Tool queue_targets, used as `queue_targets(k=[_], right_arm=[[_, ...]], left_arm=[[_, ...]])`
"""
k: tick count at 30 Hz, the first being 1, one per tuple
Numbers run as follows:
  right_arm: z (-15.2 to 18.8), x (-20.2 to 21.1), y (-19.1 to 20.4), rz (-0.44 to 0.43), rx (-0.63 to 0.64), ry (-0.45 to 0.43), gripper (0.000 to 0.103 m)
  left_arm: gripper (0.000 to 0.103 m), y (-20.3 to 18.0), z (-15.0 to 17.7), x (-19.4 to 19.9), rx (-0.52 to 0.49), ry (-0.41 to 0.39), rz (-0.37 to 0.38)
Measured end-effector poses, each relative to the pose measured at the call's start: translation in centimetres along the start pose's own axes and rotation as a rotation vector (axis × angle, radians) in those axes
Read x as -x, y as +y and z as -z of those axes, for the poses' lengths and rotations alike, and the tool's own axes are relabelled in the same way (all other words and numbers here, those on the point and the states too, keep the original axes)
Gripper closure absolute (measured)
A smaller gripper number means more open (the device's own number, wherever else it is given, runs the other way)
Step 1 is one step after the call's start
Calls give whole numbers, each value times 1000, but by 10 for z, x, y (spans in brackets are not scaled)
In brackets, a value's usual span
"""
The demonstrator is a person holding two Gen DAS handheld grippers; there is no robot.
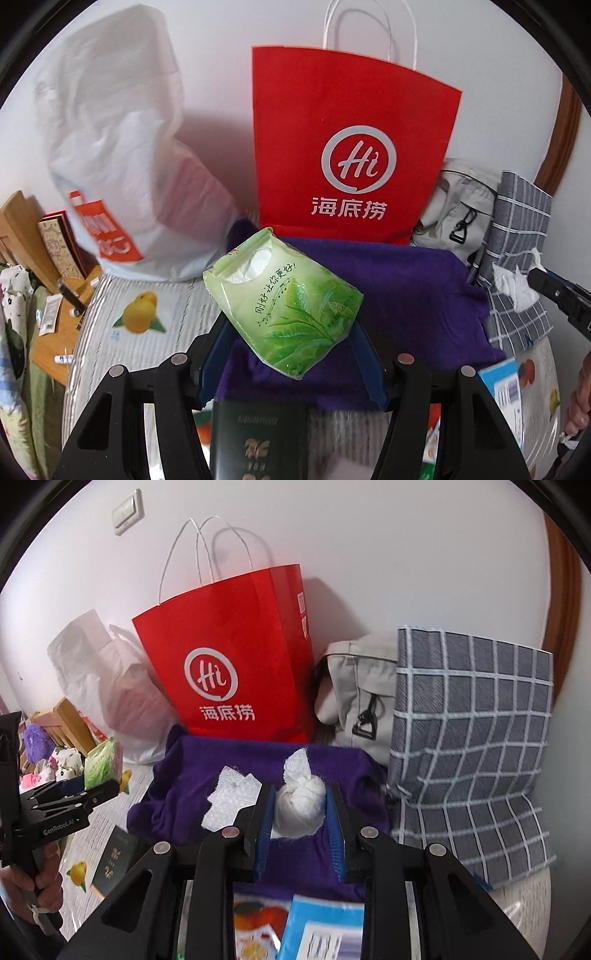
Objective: Organize soft objects
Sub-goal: 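Carry the green pack and white tissue up over the purple towel with both tools, then open the left tool to drop the green pack on the towel while the right drops the tissue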
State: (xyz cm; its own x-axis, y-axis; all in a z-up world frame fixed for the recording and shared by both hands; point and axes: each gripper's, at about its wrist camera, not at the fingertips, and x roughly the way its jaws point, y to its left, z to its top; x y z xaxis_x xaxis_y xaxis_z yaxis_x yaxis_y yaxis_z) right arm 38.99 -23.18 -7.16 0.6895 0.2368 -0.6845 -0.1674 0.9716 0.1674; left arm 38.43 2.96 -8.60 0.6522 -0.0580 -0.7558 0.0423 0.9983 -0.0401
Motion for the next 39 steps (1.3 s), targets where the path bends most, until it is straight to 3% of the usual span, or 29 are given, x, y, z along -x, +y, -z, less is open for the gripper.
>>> queue_targets(k=[10,16,25,33,35,37,39], right_arm=[[17,-82,-14,-5,22,160,75],[30,-106,-20,-4,25,241,75],[41,-131,-16,15,39,292,75],[38,-131,-18,51,50,284,74],[35,-134,-13,63,56,279,69],[34,-128,-17,62,55,271,56],[32,-124,-16,57,55,259,50]], left_arm=[[43,-5,-21,-74,20,79,12],[43,-5,-23,-120,9,175,51],[42,9,-21,-137,47,205,61],[42,7,-20,-138,44,205,85],[42,2,-20,-141,38,208,97],[41,-1,-20,-143,42,213,99],[30,1,-21,-142,54,211,81]])
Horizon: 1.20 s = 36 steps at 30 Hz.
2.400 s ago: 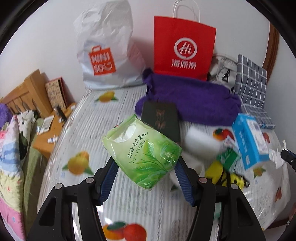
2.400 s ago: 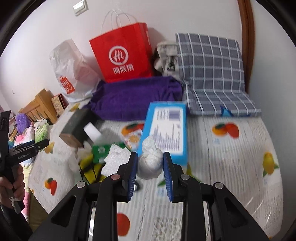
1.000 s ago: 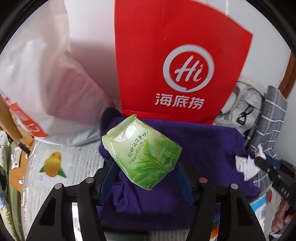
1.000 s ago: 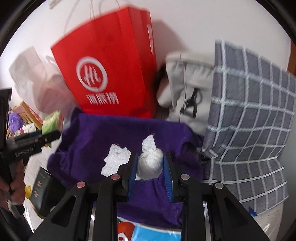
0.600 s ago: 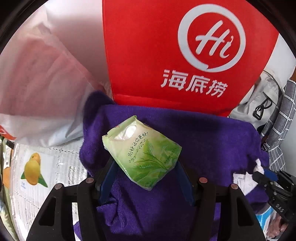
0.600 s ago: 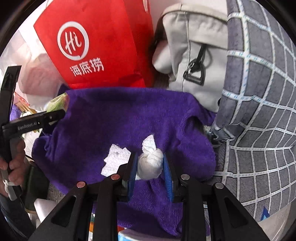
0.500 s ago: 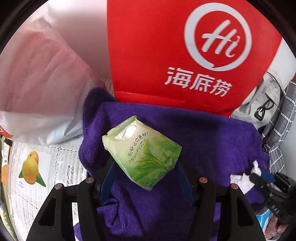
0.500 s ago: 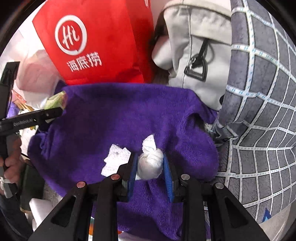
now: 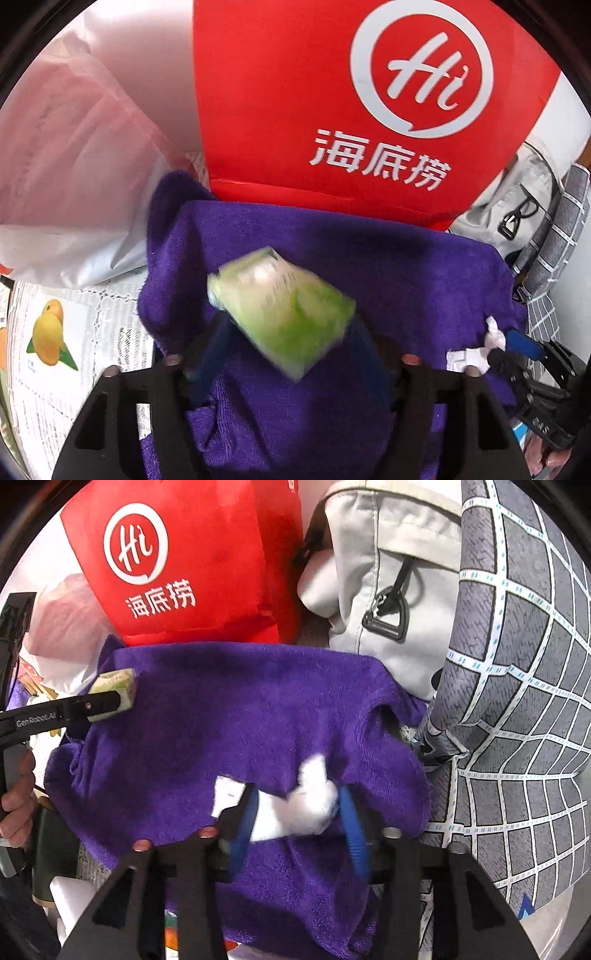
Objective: Organize soft objects
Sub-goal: 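Open the left tool to drop the green pack on the towel while the right drops the tissue, then grasp the white foam block from the pile with the right tool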
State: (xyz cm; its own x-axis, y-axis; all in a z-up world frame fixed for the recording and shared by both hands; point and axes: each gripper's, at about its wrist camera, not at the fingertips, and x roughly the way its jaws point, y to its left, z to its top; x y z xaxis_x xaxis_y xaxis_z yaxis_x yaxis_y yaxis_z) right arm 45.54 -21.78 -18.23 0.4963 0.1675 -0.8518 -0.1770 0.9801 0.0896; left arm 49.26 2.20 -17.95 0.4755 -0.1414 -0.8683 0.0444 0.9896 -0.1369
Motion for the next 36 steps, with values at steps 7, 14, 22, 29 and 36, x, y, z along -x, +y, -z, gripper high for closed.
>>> queue_targets(k=[7,14,22,29,36], right_arm=[[-1,35,1,41,-5,-93,30],[30,69,-2,-7,-92,-122,30],[82,89,22,-31,-110,-39,30],[120,114,60,-89,-27,-45,30],[138,113,108,-144,71,-55,30]], left_arm=[[26,-6,-6,18,16,-36,4],[26,-7,-2,61,-3,-142,62],[26,-21,2,107,-59,-196,95],[26,-18,27,137,-35,-204,134],[26,-7,72,168,-71,-217,84]])
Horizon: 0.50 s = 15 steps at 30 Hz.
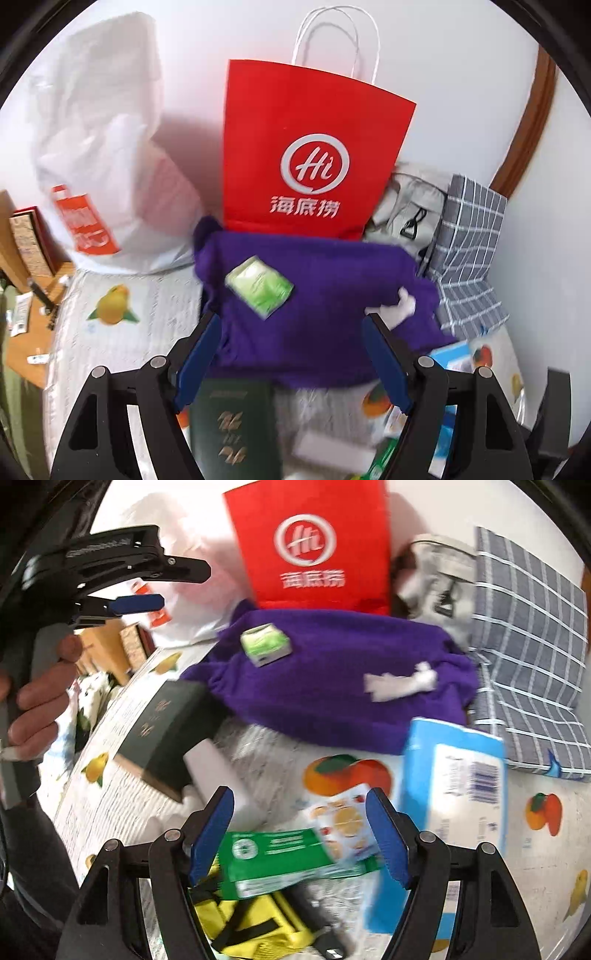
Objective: Organize soft objects
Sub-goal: 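Grasp the white foam block from the pile with the right tool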
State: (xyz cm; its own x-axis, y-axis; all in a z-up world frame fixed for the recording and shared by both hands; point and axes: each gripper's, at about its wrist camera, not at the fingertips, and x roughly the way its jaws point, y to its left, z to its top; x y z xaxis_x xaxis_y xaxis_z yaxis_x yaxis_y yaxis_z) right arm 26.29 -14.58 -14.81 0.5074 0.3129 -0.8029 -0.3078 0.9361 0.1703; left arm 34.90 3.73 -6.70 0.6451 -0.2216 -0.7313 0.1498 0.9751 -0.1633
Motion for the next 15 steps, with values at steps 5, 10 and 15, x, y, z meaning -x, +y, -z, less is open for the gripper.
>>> queue_targets(k=[5,10,15], right_arm=[[4,-11,22,-10,44,1,30],[13,-29,37,31,117,15,30],[13,-45,43,34,124,29,30]], left_arm=[[26,22,30,24,0,1,-76],[26,51,66,35,40,26,-112],[26,73,97,43,77,45,-97]])
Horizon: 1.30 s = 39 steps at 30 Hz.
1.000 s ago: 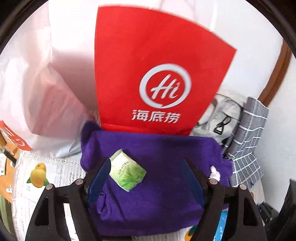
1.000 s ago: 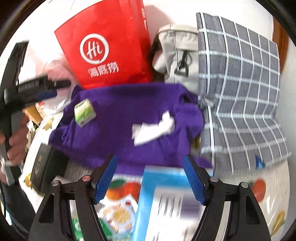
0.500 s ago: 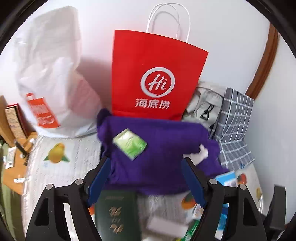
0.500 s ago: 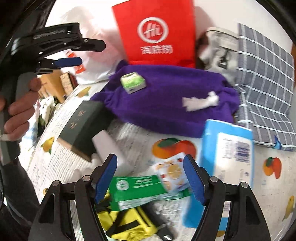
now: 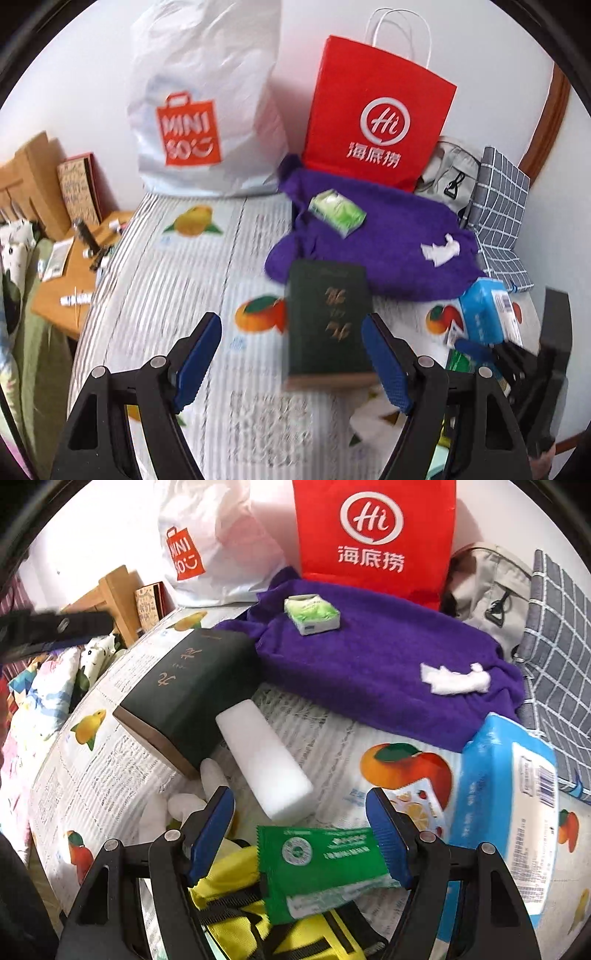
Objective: Organize soft objects
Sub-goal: 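Grasp the white foam block from the pile with the right tool, then grasp the white glove with green cuff with the left tool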
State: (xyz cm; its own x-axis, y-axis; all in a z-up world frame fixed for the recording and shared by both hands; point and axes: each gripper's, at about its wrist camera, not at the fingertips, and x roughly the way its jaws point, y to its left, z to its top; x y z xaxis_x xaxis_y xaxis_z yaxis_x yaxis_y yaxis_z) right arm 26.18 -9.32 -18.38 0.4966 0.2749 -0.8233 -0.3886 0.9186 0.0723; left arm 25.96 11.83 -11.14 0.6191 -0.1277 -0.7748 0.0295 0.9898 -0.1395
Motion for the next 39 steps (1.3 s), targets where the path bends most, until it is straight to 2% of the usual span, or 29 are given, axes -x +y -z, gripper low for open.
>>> queue_targets(k=[3,6,10,14,18,24,30,35,39], right_arm=[[-6,-13,5,11,2,27,31],[-10,-20,13,4,22,34,62],[-10,-4,15,19,12,-29,63],[-5,31,5,13,-53,-113,63],[10,62,-4,55,-86,-164,63],[45,93,-19,127,-126,-147,63],[87,120,-43,143,-179,-161,62],[119,121,-63,180,-218,-120,62],[138,118,-76,202,-243,-97,62]], left_arm=[[26,8,13,-2,20,13,-2],[26,12,25,-6,32,30,-7],[26,14,40,-9,43,55,-14],[26,10,54,-8,41,79,-21],[26,-2,69,-7,19,98,-19],[26,-35,93,-4,-29,123,-9],[26,-80,123,-4,-128,157,16],[26,-114,143,-5,-206,176,26],[26,-136,152,-15,-247,197,-6]])
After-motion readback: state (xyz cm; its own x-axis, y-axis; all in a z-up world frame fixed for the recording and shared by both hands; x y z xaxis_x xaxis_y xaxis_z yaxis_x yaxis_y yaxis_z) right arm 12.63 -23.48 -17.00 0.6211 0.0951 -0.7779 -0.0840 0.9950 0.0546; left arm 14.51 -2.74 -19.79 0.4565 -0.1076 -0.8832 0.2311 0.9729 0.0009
